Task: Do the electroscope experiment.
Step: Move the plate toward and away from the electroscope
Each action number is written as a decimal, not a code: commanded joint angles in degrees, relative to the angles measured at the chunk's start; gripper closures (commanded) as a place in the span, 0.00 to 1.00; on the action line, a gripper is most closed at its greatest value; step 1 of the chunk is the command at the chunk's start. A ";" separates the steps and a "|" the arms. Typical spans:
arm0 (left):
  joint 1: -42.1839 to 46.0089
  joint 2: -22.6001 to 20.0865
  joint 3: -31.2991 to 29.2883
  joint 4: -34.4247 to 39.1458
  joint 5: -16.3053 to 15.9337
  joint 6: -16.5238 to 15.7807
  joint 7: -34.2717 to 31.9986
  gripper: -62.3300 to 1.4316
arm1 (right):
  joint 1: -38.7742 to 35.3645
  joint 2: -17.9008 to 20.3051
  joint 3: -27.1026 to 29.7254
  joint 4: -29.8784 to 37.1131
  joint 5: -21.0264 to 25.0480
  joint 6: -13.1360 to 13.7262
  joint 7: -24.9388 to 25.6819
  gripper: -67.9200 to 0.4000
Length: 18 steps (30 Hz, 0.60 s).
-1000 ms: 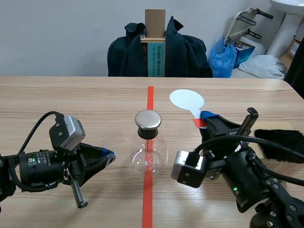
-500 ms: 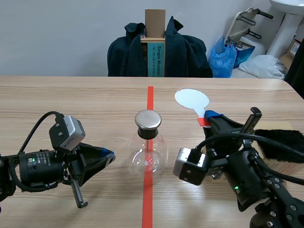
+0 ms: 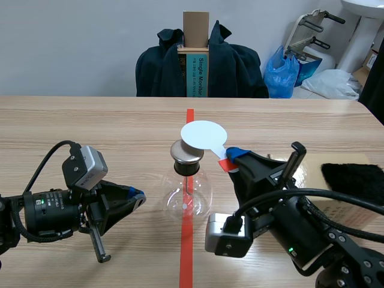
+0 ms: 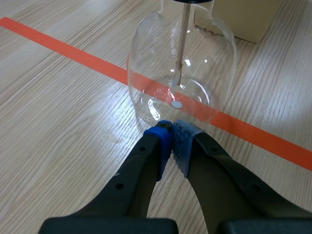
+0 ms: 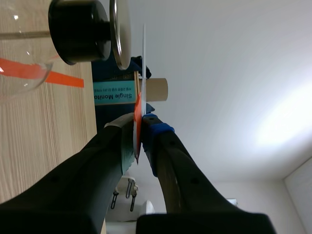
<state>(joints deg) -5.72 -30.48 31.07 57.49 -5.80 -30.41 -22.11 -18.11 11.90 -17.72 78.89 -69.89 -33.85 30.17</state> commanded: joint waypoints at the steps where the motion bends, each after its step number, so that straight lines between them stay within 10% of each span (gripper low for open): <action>1: -0.15 0.28 -0.22 1.31 -0.55 -0.11 -0.79 0.95 | 0.81 0.15 0.17 0.76 0.39 -0.87 0.72 0.98; 18: -0.15 0.28 -0.22 1.31 -0.55 -0.11 -0.81 0.95 | 0.81 0.17 0.17 0.76 0.39 -0.87 2.38 0.98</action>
<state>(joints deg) -5.72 -30.48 31.07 57.49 -5.80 -30.41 -22.11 -18.11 11.90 -17.72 78.89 -69.89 -33.85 32.53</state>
